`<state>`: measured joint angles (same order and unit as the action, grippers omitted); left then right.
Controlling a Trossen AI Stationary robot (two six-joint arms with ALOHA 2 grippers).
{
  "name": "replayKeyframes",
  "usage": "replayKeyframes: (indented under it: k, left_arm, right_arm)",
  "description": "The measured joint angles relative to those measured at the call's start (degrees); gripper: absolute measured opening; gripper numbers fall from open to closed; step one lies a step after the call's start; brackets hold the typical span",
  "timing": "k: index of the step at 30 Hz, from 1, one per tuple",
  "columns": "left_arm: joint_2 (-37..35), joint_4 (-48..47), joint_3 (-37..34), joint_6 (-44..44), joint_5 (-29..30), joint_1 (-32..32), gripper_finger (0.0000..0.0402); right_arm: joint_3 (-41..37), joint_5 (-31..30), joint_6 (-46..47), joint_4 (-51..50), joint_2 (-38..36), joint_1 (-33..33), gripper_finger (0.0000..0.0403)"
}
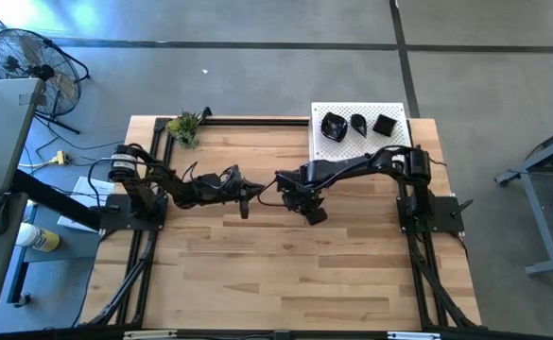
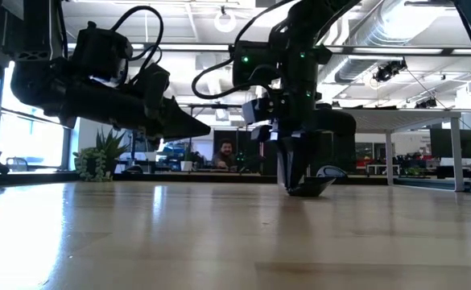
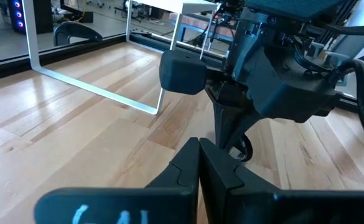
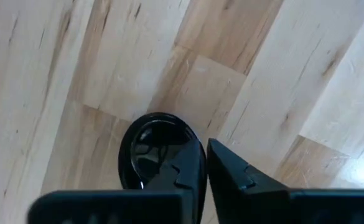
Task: Pick & Place Mini shaped plates
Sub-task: Stack the black drop-shaped plate on top of the black drop-shaped plates on the shelf
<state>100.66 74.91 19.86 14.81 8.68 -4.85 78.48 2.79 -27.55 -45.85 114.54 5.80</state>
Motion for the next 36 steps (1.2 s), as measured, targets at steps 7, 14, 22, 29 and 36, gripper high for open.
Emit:
replayKeyframes:
  k: [7,14,22,29,36]
  left_arm:
    - [0.0,0.0,0.0,0.0,-0.7,0.0,0.0001]
    - [0.0,0.0,0.0,0.0,-0.7,0.0,0.0001]
    - [0.0,0.0,0.0,0.0,-0.7,0.0,0.0001]
    - [0.0,0.0,0.0,0.0,-0.7,0.0,0.0001]
    - [0.0,0.0,0.0,0.0,-0.7,0.0,0.0001]
  right_arm:
    - [-1.7,-1.5,-0.9,0.4,0.0,0.0,0.0011]
    - [-1.7,-1.5,2.8,0.5,-0.4,0.0,0.0070]
    - [-1.7,-0.6,2.3,-0.4,-0.5,0.1,0.0089]
    - [-1.7,2.4,1.5,-0.2,-0.5,0.7,0.0052]
    - [-1.7,2.2,0.6,-0.2,-0.5,0.7,0.0006]
